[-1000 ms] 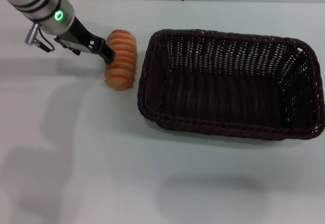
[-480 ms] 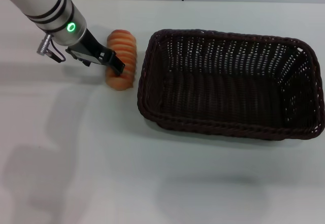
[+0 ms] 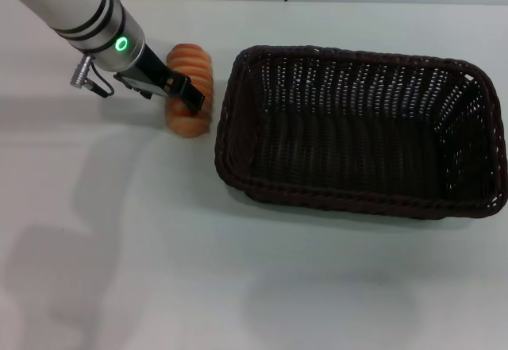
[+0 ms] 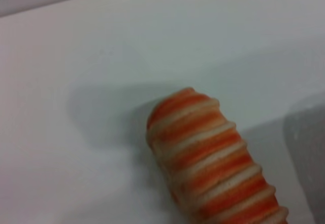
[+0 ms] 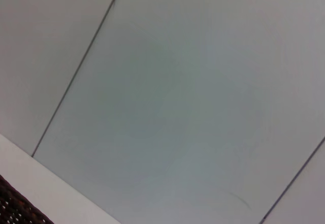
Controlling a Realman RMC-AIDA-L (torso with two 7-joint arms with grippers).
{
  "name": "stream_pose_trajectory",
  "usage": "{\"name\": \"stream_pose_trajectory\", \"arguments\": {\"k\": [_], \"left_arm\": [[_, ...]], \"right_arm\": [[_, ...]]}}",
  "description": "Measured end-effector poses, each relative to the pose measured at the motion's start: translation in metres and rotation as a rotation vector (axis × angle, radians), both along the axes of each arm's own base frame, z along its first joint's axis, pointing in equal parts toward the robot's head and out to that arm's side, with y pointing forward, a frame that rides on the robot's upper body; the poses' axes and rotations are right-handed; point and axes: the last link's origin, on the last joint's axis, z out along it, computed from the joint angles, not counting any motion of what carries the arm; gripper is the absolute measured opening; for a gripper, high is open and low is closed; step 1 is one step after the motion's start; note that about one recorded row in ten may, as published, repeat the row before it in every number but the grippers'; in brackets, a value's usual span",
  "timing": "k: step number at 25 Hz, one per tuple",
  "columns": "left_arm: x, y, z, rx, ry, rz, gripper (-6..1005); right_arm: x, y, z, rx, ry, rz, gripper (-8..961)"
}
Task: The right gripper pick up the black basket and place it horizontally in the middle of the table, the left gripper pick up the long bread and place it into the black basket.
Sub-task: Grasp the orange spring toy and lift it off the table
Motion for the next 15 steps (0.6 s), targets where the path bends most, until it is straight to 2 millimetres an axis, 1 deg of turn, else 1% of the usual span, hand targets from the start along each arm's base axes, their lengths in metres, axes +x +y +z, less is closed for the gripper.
{"name": "stream_pose_trajectory", "arguments": {"k": [4,10,15], "left_arm": [[-0.001,0.002,0.0,0.009,-0.001,-0.005,861],[-0.011,0.0,-0.006,0.005,0.002,0.014,845],[-0.015,-0.001,-0.006,0.007,0.005,0.023,828]], "right_arm": [[-0.003,0.002,-0.001,-0.002,0.003,0.01,483],[-0.01,0.008,-0.005,-0.015,0.008,0.038,483],[-0.014,0.012,-0.008,-0.023,0.001,0.055,482]]}}
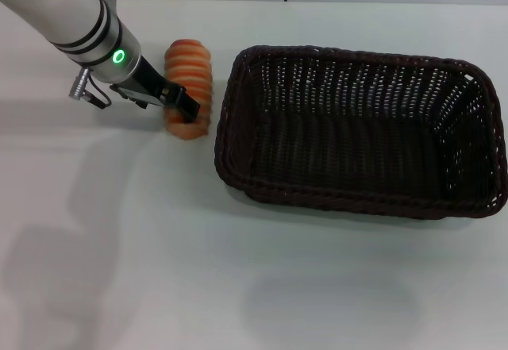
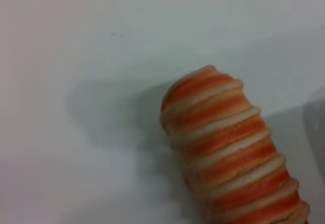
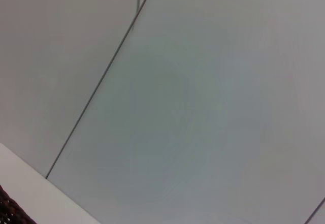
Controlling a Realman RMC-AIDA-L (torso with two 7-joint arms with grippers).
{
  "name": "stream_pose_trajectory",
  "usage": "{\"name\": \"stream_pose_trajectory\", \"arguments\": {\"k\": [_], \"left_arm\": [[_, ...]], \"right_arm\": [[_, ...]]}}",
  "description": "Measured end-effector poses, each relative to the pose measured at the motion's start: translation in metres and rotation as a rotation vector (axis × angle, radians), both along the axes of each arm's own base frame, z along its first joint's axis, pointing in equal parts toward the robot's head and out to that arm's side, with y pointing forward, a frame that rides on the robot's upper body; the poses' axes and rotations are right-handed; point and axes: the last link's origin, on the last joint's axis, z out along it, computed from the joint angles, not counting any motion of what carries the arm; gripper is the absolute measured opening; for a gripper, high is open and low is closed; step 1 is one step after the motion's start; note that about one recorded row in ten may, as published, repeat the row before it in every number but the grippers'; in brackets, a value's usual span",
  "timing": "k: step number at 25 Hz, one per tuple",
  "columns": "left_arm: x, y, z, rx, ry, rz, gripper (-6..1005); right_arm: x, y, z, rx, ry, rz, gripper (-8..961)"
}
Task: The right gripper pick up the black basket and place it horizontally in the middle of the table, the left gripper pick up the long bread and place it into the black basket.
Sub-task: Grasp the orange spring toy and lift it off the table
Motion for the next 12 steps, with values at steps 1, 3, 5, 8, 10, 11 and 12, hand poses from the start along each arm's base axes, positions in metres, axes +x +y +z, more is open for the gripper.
{"name": "stream_pose_trajectory", "arguments": {"k": [1,3,5,8,10,11,12], "left_arm": [[0.0,0.0,0.0,0.0,0.0,0.0,825],[-0.0005,-0.0004,0.0,-0.002,0.002,0.001,818],[0.0002,-0.0013,-0.0001,-0.014,0.019,-0.012,812],[0.0029,-0.0021,-0.0014,-0.031,0.055,-0.048,802],[0.0039,-0.0026,-0.0021,-0.038,0.071,-0.065,739],[0.0044,-0.0029,-0.0023,-0.04,0.078,-0.074,708],[0.0044,-0.0029,-0.0023,-0.04,0.078,-0.074,676]], "right_arm": [[-0.0003,0.0007,-0.0003,-0.001,0.002,0.001,482],[-0.0011,0.0025,-0.0007,-0.002,0.006,0.005,482],[-0.0016,0.0031,-0.0008,-0.003,0.006,0.008,482],[-0.0029,0.0047,-0.0013,-0.004,0.008,0.013,482],[-0.0032,0.0052,-0.0014,-0.004,0.008,0.015,482],[-0.0033,0.0061,-0.0021,-0.007,0.005,0.016,482],[-0.0033,0.0061,-0.0021,-0.007,0.005,0.016,482]]}}
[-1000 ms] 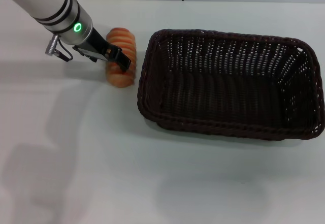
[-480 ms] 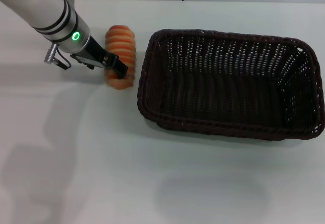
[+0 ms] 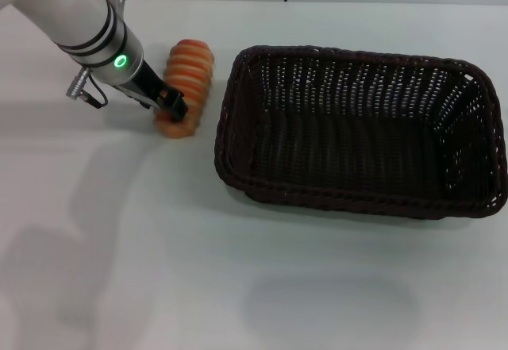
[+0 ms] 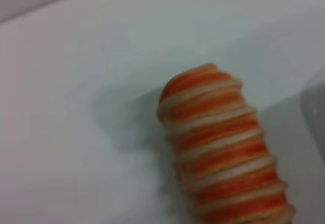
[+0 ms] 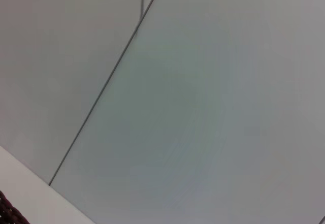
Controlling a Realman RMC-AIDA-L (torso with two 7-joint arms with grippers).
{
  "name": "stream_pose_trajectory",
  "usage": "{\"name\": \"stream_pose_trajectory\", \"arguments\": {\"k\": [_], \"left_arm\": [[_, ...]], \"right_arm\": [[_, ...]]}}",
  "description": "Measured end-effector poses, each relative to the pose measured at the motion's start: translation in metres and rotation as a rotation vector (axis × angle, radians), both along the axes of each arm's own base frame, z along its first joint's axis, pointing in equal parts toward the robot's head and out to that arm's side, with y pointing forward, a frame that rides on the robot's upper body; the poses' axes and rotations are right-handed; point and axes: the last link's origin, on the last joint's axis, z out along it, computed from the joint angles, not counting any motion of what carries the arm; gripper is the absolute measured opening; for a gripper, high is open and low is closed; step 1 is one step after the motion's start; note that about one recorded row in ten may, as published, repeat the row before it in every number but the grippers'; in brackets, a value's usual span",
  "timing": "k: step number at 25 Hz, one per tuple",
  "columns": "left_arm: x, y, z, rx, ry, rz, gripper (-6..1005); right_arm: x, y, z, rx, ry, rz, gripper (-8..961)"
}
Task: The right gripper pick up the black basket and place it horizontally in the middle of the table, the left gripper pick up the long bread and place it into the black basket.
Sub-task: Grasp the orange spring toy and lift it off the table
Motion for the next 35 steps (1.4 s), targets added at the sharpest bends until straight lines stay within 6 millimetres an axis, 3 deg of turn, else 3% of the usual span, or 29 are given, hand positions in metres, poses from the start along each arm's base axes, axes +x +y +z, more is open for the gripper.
{"name": "stream_pose_trajectory", "arguments": {"k": [8,16,35], "left_arm": [[0.006,-0.002,0.015,0.061,-0.007,-0.088,346],[0.02,-0.006,0.039,0.148,-0.076,-0.159,307],[0.019,-0.009,0.044,0.15,-0.092,-0.166,140]], "right_arm": [[-0.001,0.003,-0.004,-0.013,-0.013,0.006,482],[-0.002,0.004,-0.004,-0.01,-0.011,0.01,482],[-0.007,0.011,-0.006,-0.014,-0.029,0.028,482]]}}
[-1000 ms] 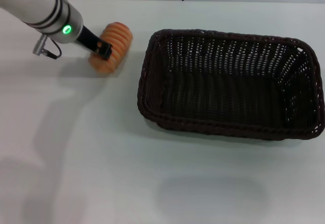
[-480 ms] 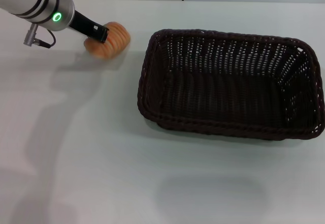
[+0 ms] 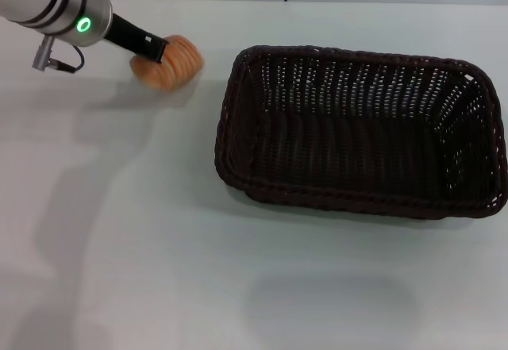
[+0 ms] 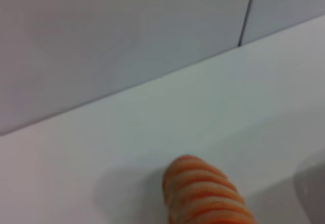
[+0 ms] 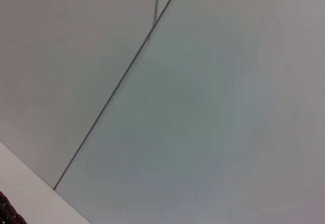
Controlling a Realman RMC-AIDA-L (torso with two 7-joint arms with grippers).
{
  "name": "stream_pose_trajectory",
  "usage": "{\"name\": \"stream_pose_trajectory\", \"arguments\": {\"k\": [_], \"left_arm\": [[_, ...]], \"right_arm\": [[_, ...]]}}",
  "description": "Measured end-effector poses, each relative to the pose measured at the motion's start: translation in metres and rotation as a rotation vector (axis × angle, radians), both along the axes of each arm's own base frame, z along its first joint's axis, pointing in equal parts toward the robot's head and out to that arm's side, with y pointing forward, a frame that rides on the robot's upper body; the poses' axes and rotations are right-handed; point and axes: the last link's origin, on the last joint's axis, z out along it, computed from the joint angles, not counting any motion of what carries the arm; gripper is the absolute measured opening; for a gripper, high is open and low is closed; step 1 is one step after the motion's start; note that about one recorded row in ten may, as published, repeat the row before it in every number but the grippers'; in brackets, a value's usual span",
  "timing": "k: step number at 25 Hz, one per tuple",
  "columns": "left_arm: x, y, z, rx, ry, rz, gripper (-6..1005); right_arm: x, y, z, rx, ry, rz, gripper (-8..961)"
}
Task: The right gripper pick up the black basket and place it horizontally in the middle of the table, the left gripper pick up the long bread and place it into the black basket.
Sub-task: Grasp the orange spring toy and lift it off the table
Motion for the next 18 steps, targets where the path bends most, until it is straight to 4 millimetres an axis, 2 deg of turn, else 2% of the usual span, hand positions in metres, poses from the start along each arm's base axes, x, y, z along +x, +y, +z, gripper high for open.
{"name": "stream_pose_trajectory", "arguments": {"k": [6,9,18], "left_arm": [[0.012,-0.002,0.008,0.022,-0.011,-0.044,95],[0.029,-0.007,0.02,0.055,-0.026,-0.102,71],[0.026,-0.01,0.022,0.044,-0.021,-0.075,-2]], "right_arm": [[-0.001,0.0,0.0,-0.001,-0.001,0.003,482],[-0.002,0.001,-0.001,-0.003,-0.001,0.006,481],[-0.003,0.002,-0.002,-0.006,0.0,0.012,481]]}}
